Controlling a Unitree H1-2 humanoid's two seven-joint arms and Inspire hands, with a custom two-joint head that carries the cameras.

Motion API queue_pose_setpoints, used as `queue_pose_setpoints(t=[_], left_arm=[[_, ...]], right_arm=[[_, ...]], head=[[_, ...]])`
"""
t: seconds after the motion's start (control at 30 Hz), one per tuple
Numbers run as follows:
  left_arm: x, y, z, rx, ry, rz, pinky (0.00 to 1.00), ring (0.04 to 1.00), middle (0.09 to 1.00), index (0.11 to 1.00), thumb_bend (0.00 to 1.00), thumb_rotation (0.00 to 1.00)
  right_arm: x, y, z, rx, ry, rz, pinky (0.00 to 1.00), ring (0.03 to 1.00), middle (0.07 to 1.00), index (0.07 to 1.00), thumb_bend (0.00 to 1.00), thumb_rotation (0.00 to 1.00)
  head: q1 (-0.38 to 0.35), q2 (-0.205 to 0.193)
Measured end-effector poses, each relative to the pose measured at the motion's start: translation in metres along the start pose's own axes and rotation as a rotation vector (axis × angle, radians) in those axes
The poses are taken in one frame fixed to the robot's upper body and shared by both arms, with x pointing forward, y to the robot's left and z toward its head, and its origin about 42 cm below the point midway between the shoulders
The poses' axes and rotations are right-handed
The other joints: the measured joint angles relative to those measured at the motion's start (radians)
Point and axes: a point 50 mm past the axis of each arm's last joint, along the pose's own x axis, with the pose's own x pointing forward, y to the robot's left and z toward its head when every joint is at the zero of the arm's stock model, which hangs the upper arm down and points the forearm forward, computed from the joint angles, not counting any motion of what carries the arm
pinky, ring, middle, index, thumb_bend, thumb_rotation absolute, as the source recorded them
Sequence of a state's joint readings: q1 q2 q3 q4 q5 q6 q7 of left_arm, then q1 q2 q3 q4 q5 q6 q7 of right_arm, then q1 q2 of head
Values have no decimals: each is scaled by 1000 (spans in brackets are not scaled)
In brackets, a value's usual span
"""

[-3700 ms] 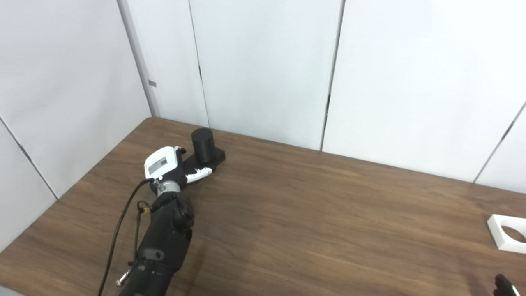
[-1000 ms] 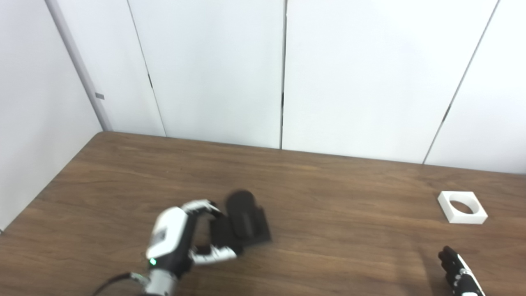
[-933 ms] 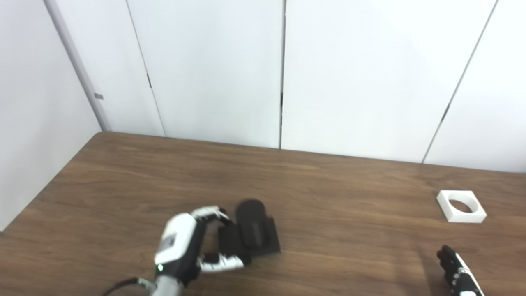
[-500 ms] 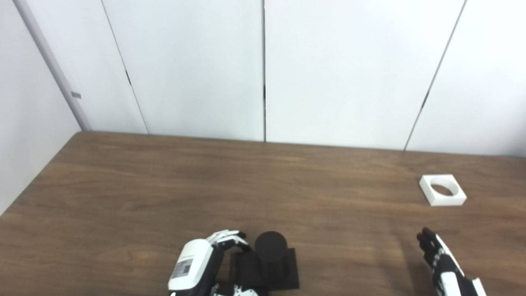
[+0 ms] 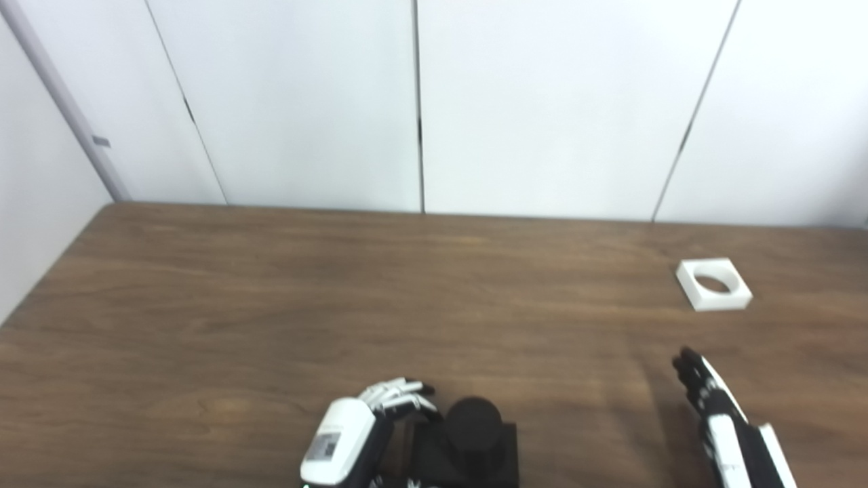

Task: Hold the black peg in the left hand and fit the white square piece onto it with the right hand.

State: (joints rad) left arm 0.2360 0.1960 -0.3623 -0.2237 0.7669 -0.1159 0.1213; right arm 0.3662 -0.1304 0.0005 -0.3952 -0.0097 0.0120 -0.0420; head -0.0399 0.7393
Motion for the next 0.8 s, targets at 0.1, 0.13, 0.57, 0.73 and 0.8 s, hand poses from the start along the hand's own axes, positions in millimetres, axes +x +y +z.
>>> queue_pose_setpoints(t=[0.1,0.13,0.57,0.73,0.8], left_arm=[[0,1,-1,2,-2,0,827,848,793,488,515,44],[0,1,-2,3,-1,0,822,847,792,488,515,44],[1,3,-3,5,9,-6,840,855,797,488,514,46],[1,3,-3,3,14,-13,839,856,798,488,514,46],[1,3,-3,3,16,-12,835,856,798,488,514,46]], right_arm=[[0,0,2,1,6,0,1000,955,915,907,503,1000],[0,0,3,2,4,-1,1000,956,915,907,498,1000],[1,0,4,0,29,-2,985,940,901,895,554,1000],[1,0,6,-2,32,-2,995,948,901,892,551,987],[2,0,9,2,23,0,999,950,906,892,537,942]], head=[[-3,17],[-5,23],[-11,83],[-9,91],[-8,92]])
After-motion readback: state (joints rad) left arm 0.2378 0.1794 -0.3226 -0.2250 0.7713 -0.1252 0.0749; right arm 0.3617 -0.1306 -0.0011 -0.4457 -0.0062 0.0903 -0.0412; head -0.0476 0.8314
